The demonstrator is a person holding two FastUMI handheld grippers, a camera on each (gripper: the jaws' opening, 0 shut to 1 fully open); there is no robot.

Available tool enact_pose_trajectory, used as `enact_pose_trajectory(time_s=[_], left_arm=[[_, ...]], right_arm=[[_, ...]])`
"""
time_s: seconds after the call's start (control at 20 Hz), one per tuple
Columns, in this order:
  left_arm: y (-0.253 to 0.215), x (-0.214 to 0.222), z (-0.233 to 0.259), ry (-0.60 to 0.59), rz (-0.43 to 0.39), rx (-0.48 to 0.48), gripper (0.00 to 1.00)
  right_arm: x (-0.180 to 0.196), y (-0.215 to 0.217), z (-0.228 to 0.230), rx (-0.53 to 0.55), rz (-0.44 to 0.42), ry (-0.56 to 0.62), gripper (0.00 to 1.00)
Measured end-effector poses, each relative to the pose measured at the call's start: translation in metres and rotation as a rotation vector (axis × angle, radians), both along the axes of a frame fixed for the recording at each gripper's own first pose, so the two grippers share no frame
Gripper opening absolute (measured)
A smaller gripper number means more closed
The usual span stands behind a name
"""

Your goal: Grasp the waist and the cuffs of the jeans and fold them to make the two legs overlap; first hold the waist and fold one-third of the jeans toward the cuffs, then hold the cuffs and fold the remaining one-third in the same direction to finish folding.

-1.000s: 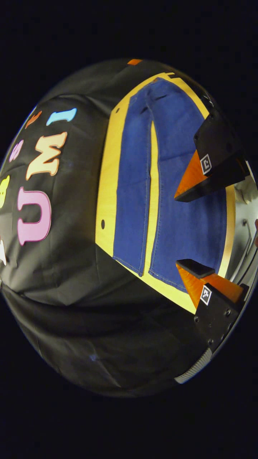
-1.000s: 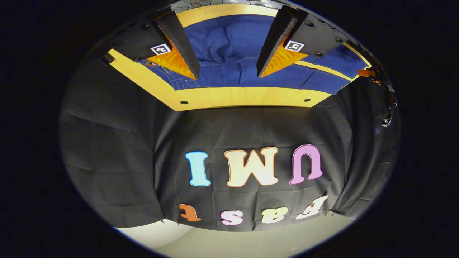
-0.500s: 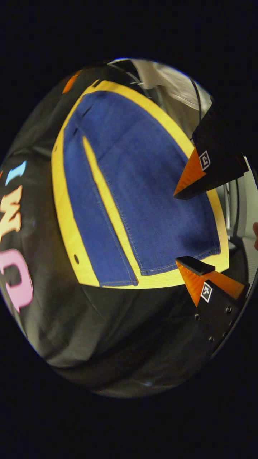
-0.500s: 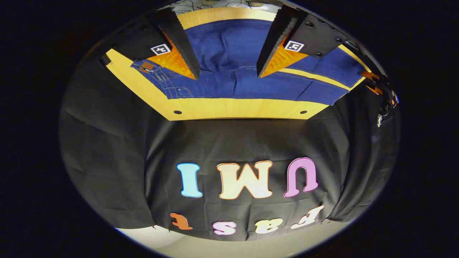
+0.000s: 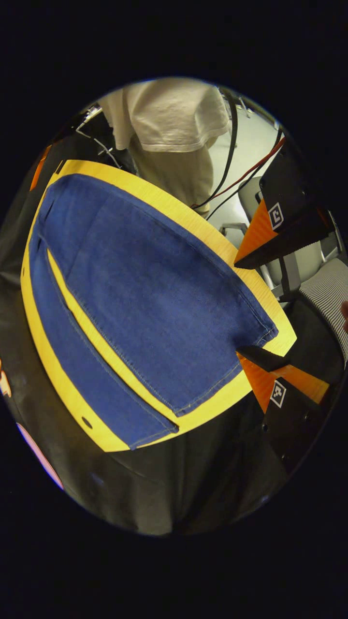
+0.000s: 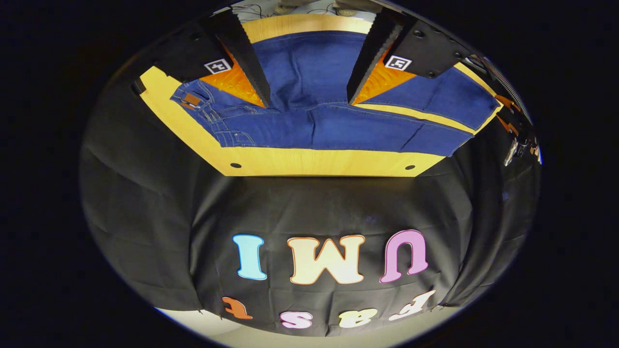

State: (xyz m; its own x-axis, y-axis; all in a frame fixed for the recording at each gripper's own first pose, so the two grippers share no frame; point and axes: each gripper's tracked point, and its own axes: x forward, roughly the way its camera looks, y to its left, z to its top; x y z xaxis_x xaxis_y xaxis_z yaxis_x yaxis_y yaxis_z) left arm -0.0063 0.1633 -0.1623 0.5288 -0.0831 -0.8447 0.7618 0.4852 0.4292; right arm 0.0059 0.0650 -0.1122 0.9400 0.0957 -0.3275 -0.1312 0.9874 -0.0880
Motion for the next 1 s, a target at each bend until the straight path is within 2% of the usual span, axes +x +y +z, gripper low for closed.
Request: enact_pose_trajectory(time_s=[0.15,0.2,0.25,0.3,0.35,0.4,0.65,0.8,1.0], left_arm=[[0.006,-0.001,-0.010,0.044,-0.050,0.095,0.97],[0.007,0.000,-0.012,0.050,-0.062,0.118,1.00],[0.008,0.000,-0.014,0.062,-0.067,0.132,0.97],[0.007,-0.002,-0.013,0.068,-0.070,0.125,0.96],[0.007,0.001,-0.013,0.079,-0.065,0.125,0.92],[0.007,0.000,-0.015,0.097,-0.062,0.127,0.96],[0.005,-0.001,-0.020,0.209,-0.015,0.115,0.94],[0.005,0.002,-0.020,0.220,-0.049,0.147,0.96],[0.002,-0.002,-0.019,0.238,-0.046,0.163,0.98]], right_arm=[[0.004,-0.001,-0.001,0.010,-0.011,0.006,0.99],[0.005,-0.001,-0.001,0.010,-0.015,0.008,0.99],[0.005,-0.002,-0.003,0.007,-0.016,0.011,0.97],[0.005,-0.003,-0.004,0.001,-0.018,0.016,0.97],[0.006,-0.003,-0.005,-0.005,-0.019,0.022,0.97],[0.007,-0.003,-0.007,-0.008,-0.018,0.028,0.99],[0.006,0.010,-0.009,0.021,0.009,0.049,0.99],[0.006,0.015,-0.012,0.023,0.020,0.059,0.97],[0.003,0.021,-0.019,0.030,0.033,0.076,0.99]])
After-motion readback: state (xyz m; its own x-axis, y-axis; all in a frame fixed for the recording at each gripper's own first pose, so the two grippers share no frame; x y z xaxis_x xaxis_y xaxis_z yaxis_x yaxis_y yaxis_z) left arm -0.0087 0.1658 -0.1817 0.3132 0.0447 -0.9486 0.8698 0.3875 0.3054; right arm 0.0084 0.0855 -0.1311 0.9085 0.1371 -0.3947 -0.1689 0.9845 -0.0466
